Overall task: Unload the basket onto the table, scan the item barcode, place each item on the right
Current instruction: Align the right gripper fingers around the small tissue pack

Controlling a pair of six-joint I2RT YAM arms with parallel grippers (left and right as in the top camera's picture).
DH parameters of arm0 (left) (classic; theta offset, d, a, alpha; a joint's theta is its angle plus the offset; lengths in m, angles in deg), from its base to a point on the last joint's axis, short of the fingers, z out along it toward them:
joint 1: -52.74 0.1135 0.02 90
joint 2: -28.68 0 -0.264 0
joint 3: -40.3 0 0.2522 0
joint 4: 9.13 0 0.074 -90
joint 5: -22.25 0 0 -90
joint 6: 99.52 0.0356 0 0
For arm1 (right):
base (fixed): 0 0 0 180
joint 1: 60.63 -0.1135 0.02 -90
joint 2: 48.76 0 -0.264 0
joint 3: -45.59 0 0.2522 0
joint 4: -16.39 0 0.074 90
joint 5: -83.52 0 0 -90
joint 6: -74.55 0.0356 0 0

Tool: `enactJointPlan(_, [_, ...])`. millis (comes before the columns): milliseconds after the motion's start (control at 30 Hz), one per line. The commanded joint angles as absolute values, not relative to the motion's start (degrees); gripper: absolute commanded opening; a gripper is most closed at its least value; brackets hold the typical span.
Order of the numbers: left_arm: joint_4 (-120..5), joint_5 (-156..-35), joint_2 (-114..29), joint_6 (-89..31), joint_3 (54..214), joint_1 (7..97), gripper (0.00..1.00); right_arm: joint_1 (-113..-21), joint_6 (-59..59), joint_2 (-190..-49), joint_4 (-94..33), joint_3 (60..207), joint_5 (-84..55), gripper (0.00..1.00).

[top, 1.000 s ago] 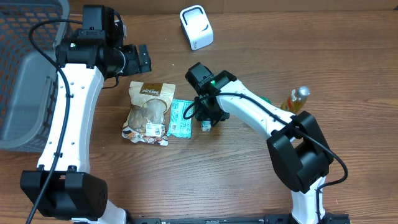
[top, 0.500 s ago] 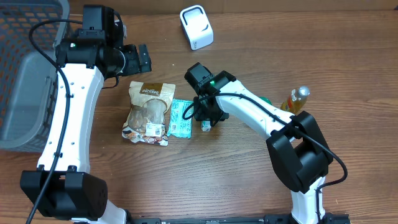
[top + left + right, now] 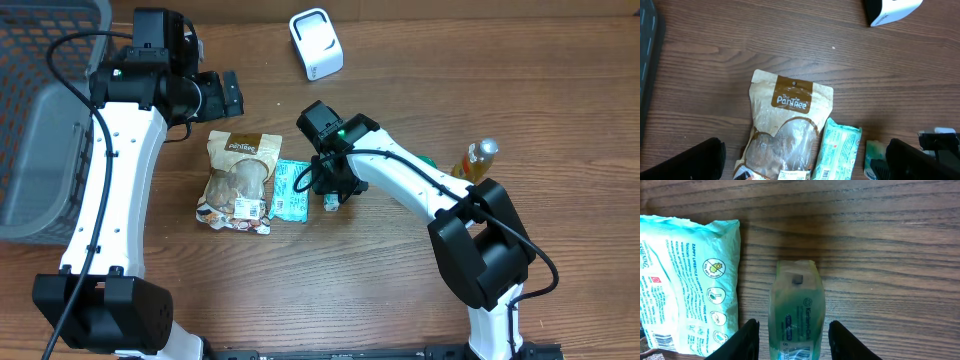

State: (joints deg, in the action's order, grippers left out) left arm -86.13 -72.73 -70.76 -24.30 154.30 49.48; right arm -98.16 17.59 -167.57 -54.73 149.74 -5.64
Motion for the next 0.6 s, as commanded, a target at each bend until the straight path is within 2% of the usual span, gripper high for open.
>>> enactJointPlan(0, [-86.09, -73.29, -70.87, -23.65, 155.09, 49.67, 1.00, -98.51, 17.79, -168.44, -54.43, 149.28, -5.20, 0.42])
enactJointPlan(567, [-86.09, -73.32, -70.87, -23.65, 155.09, 49.67, 1.00, -98.38, 17.79, -168.46, -51.63, 145.72, -5.47, 0.42])
